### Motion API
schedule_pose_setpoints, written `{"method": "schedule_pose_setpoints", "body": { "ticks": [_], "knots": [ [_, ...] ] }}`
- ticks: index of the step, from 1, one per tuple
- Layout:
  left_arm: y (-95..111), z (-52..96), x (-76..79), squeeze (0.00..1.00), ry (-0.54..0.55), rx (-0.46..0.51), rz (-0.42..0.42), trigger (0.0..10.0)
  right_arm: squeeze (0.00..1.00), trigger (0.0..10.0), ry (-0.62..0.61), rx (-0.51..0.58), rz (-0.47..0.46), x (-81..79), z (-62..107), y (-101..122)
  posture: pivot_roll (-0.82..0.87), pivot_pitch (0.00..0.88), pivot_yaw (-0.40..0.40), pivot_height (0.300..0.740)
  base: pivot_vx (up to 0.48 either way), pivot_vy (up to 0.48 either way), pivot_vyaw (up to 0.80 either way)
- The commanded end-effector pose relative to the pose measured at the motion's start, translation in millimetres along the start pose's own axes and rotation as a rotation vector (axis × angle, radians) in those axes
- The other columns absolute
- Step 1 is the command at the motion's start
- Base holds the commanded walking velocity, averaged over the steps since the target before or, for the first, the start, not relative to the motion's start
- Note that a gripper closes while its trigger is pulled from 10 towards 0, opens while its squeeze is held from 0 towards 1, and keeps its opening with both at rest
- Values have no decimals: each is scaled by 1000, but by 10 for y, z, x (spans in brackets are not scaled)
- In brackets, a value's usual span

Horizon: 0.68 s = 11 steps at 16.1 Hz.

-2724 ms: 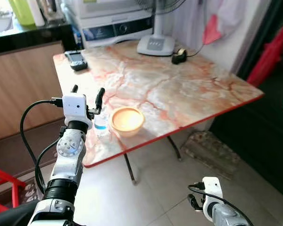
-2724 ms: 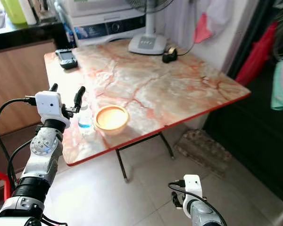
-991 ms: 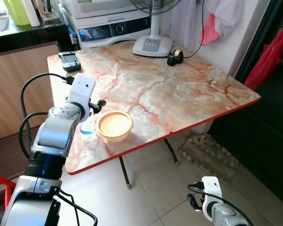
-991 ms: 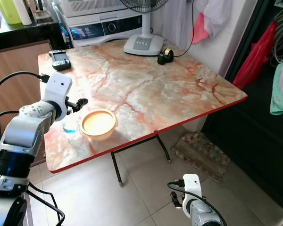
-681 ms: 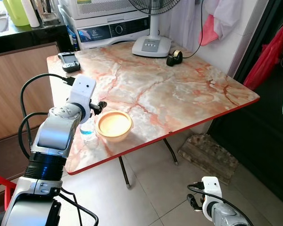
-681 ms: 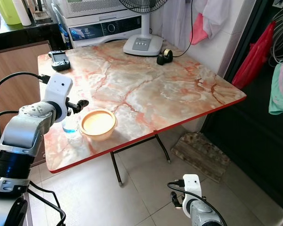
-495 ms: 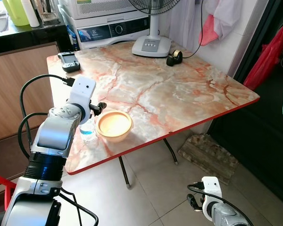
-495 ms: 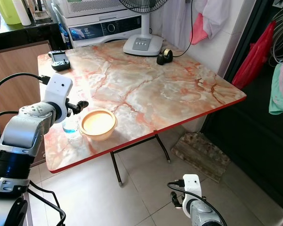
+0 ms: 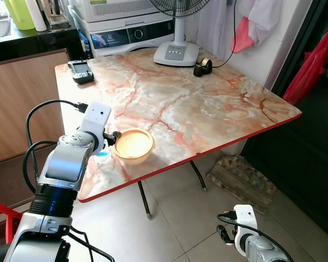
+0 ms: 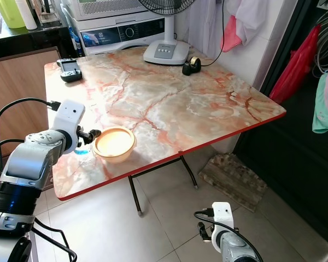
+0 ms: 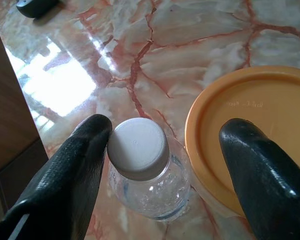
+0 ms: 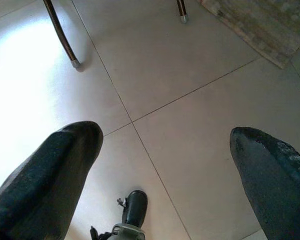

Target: Restocking fridge

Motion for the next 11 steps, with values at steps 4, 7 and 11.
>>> {"method": "schedule_pose_setpoints", "body": {
  "ticks": [4,7,11],
  "knots": [
    [-29,-9,4,0,13,-13,-9,10000,0,10000,-2,-1,11,17,2,24,35,0,-29,740,0,0,0],
    [-49,-8,-16,0,26,-12,1,10000,0,10000,-1,0,12,15,2,26,35,0,-30,740,0,0,0],
    [33,3,-45,0,30,36,58,10000,0,10000,-2,-1,13,18,3,26,35,0,-33,740,0,0,0]
  ]
}}
Point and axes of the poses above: a point about 5 cm out from each wrist's last joint towards the gripper, its own z axis pointing back from the gripper into the wrist, its own y axis along the axis of the wrist's last joint, x = y × z, the point moved 2 cm from there along -z, pointing out of the wrist towards the gripper, and after that the axes turned 9 degrees about -z, right-handed, at the moved point
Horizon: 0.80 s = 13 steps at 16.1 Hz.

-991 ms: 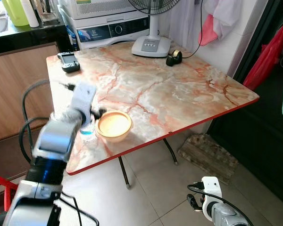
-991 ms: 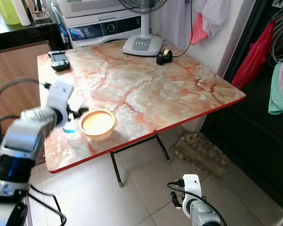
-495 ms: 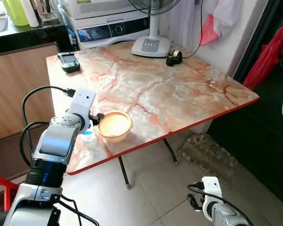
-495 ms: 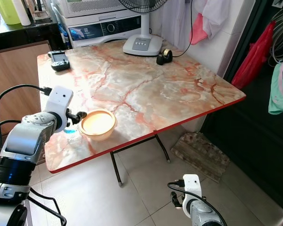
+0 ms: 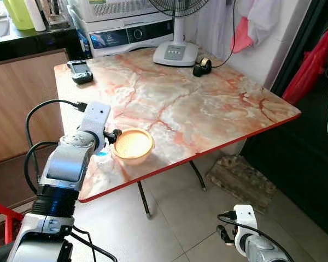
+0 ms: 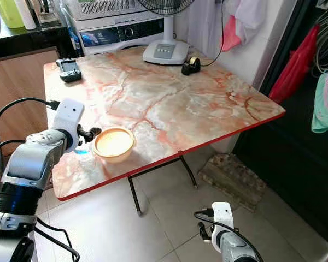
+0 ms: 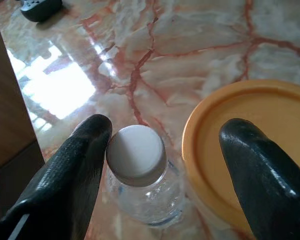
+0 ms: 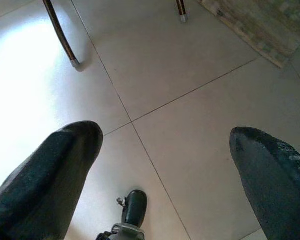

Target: Restocking fridge

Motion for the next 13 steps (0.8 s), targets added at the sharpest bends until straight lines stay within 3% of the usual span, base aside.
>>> {"method": "schedule_pose_setpoints", "body": {
  "ticks": [1,13],
  "knots": [
    [12,6,-35,0,6,12,28,10000,0,10000,-3,-1,12,18,3,25,34,0,-32,740,0,0,0],
    [-32,47,-164,0,56,2,54,10000,0,10000,0,-1,21,26,5,34,35,0,-43,740,0,0,0]
  ]
}}
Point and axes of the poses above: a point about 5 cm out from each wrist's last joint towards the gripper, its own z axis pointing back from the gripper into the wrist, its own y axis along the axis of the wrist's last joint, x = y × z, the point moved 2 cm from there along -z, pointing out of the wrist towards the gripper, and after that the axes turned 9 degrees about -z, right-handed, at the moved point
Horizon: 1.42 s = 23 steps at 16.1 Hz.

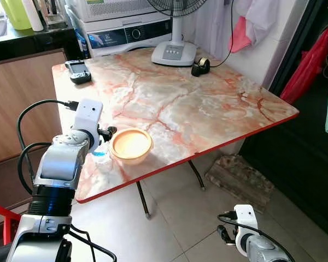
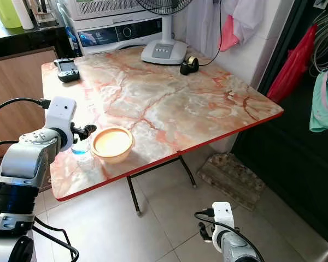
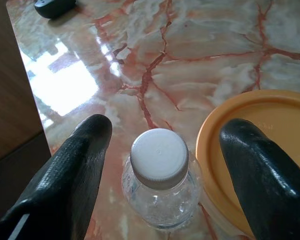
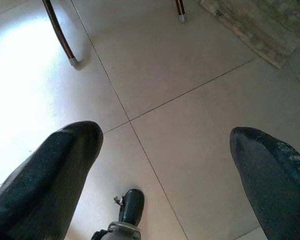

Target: Restocking fridge

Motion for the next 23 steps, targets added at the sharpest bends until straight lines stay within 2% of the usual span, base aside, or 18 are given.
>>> {"method": "schedule_pose_setpoints", "body": {
  "ticks": [1,5,6,7,8,9,10,11,13,23],
  "knots": [
    [-22,24,-61,0,24,-6,4,10000,0,10000,-3,1,5,9,1,28,35,0,-43,740,0,0,0],
    [-61,12,-53,0,23,-15,6,10000,0,10000,-2,2,8,9,1,30,35,0,-43,740,0,0,0],
    [-64,10,-50,0,23,-17,7,4863,0,10000,-2,2,8,9,1,30,35,0,-43,740,0,0,0],
    [-69,8,-51,0,24,-19,8,4314,0,10000,-2,2,8,11,1,30,32,0,-46,740,0,0,0],
    [-70,7,-52,0,25,-19,8,2000,0,10000,-2,1,9,13,2,30,33,0,-46,740,0,0,0],
    [-78,7,-58,0,28,-20,10,1137,0,10000,-2,1,9,13,2,29,33,0,-46,740,0,0,0],
    [-79,9,-54,0,27,-20,11,1137,0,10000,-2,1,9,14,2,29,33,0,-46,740,0,0,0],
    [-85,6,-46,0,25,-21,11,549,0,10000,-2,0,9,14,2,29,33,0,-46,740,0,0,0],
    [-96,4,-26,0,15,-25,12,0,0,10000,-1,0,9,13,2,29,33,0,-46,740,0,0,0],
    [-159,-14,34,0,-5,-38,18,0,0,10000,-2,0,15,24,4,34,30,0,-49,740,0,0,0]
  ]
}}
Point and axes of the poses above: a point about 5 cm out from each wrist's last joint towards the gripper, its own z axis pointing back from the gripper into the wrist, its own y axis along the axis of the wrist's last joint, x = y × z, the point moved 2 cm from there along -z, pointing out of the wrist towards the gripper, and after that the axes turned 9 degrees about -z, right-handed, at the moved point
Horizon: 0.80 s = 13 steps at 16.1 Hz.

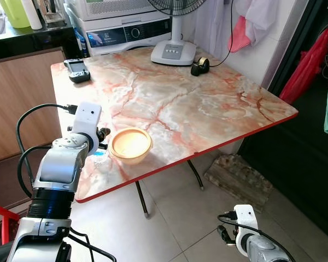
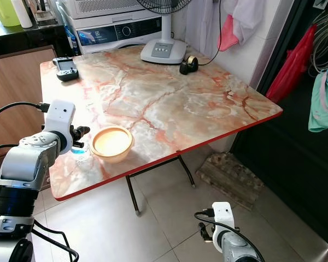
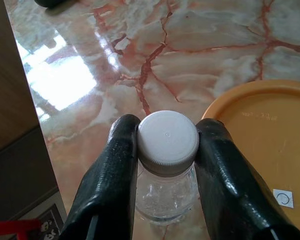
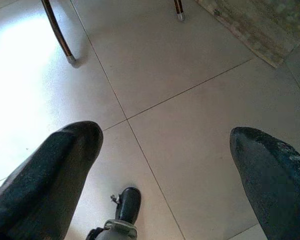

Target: Restocking fridge

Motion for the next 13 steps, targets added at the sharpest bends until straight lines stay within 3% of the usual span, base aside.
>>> {"method": "schedule_pose_setpoints", "body": {
  "ticks": [1,4,6,8,10,11,13],
  "knots": [
    [-93,-15,28,0,-10,-27,1,0,0,10000,-2,2,5,14,2,31,30,0,-49,740,0,0,0],
    [-85,-12,23,0,-3,-24,-9,0,0,10000,-3,2,4,14,2,32,29,0,-48,740,0,0,0],
    [-27,-10,-89,0,57,-1,-59,0,0,10000,-3,3,3,10,1,31,31,0,-46,740,0,0,0],
    [34,12,-295,0,154,36,-104,0,0,10000,-2,3,0,5,0,30,31,0,-42,740,0,0,0],
    [105,63,-507,0,261,82,-121,10000,0,10000,-1,3,0,2,-1,30,36,0,-43,740,0,0,0],
    [44,101,-667,0,335,70,-114,10000,0,10000,0,2,0,0,-1,29,36,0,-42,740,0,0,0],
    [-128,132,-836,0,432,29,-127,10000,0,10000,0,2,-1,-1,-1,29,36,0,-42,740,0,0,0]
  ]
}}
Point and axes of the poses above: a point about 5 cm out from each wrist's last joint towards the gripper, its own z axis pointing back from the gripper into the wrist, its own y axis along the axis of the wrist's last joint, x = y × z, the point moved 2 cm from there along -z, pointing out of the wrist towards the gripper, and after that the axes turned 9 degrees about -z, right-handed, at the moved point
